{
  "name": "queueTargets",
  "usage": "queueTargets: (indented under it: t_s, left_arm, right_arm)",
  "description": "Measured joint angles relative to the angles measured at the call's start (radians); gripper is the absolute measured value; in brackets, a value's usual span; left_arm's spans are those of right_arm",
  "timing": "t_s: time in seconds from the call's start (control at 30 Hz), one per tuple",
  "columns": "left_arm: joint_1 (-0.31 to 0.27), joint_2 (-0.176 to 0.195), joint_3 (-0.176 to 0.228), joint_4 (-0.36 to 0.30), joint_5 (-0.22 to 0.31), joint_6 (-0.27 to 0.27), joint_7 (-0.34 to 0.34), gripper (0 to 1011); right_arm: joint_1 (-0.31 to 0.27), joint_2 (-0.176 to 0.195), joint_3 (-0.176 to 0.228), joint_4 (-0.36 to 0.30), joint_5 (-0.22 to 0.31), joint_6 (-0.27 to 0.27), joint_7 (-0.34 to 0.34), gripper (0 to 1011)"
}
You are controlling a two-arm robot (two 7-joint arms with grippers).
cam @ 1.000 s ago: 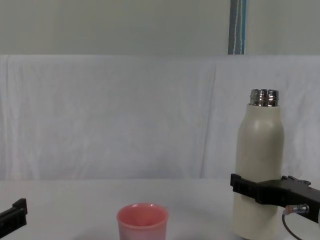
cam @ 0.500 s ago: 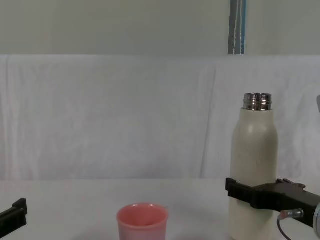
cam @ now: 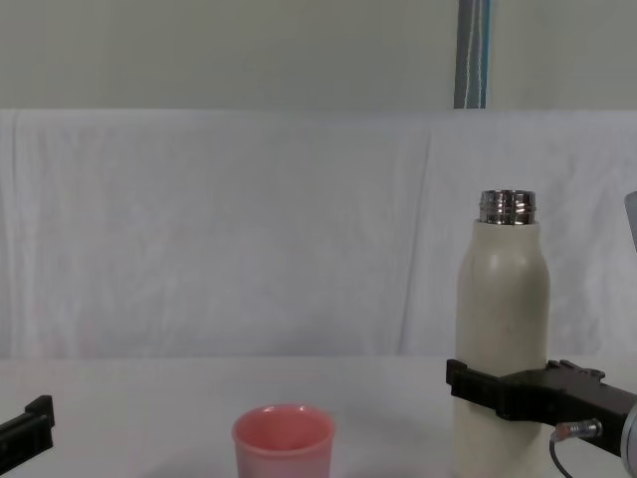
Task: Grasp the thermos with one hand and pour water into the cup lid.
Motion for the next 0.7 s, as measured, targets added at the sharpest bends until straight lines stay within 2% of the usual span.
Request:
queueTargets:
  t_s: [0.6, 0.7]
  left_arm:
    - [0.000, 0.000, 0.000, 0.000, 0.000, 0.000, 0.000, 1001]
    - [0.000, 0.000, 0.000, 0.000, 0.000, 0.000, 0.000, 1001]
  right_arm:
    - [0.000, 0.000, -0.001, 0.002, 0.000, 0.004, 0.000, 959]
    - [0.000, 0.000, 0.000, 0.002, 0.001, 0.003, 0.000, 1001]
